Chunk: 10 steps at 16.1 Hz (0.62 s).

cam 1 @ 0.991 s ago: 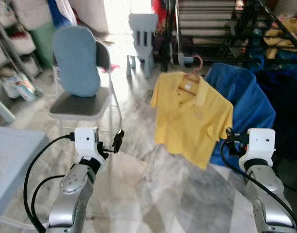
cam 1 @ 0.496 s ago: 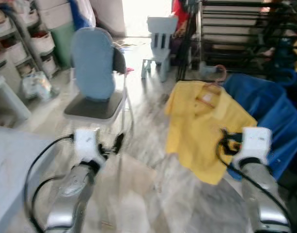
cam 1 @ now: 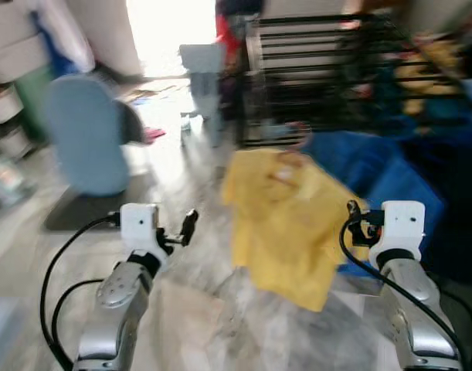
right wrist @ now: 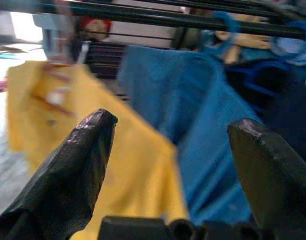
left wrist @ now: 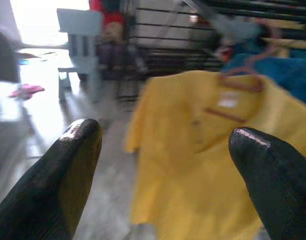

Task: Hang hanger

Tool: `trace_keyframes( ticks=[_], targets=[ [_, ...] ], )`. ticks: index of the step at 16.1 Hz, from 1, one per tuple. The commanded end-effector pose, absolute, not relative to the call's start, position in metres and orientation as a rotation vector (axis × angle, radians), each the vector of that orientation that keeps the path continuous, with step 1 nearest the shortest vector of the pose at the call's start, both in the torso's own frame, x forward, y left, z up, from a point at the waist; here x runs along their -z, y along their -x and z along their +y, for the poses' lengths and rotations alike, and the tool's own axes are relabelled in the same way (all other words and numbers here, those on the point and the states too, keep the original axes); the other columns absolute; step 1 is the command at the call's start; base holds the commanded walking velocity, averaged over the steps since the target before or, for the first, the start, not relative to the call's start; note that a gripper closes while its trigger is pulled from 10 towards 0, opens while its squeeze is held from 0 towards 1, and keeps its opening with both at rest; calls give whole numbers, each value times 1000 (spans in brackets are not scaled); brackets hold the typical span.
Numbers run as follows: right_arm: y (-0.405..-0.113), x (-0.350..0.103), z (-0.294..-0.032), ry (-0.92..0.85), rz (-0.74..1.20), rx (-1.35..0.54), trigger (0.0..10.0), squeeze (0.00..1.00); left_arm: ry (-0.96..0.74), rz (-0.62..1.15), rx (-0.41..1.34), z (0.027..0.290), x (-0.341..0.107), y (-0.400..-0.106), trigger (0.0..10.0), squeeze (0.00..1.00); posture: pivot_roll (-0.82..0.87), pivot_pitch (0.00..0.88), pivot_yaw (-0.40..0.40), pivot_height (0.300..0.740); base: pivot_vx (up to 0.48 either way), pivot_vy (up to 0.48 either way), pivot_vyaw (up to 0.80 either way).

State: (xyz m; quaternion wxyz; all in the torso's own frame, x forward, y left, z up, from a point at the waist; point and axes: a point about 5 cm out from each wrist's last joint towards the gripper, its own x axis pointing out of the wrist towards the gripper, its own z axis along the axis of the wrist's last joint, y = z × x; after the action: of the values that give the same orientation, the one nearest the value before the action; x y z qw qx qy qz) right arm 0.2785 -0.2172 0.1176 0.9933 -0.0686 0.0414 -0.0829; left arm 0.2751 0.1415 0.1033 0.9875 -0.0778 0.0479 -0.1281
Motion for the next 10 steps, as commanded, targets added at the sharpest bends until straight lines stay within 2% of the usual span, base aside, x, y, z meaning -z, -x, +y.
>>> trace_keyframes(
  ticks=[1,3,9,10],
  targets=[
    [-281,-120,-218,142,76,167,10000,0,147,99,268,140,-103,-275,10000,0,-116,0,45,740,349,0,0],
    [-282,-121,-217,149,79,157,10000,0,151,100,267,140,-102,-276,10000,0,-116,0,43,740,319,120,0],
    [-284,-120,-215,151,86,140,10000,0,138,117,277,137,-100,-276,10000,0,-118,0,47,740,287,381,0],
    [-283,-119,-215,153,87,143,10000,0,131,121,281,136,-99,-276,10000,0,-117,0,47,740,371,0,0]
  ],
)
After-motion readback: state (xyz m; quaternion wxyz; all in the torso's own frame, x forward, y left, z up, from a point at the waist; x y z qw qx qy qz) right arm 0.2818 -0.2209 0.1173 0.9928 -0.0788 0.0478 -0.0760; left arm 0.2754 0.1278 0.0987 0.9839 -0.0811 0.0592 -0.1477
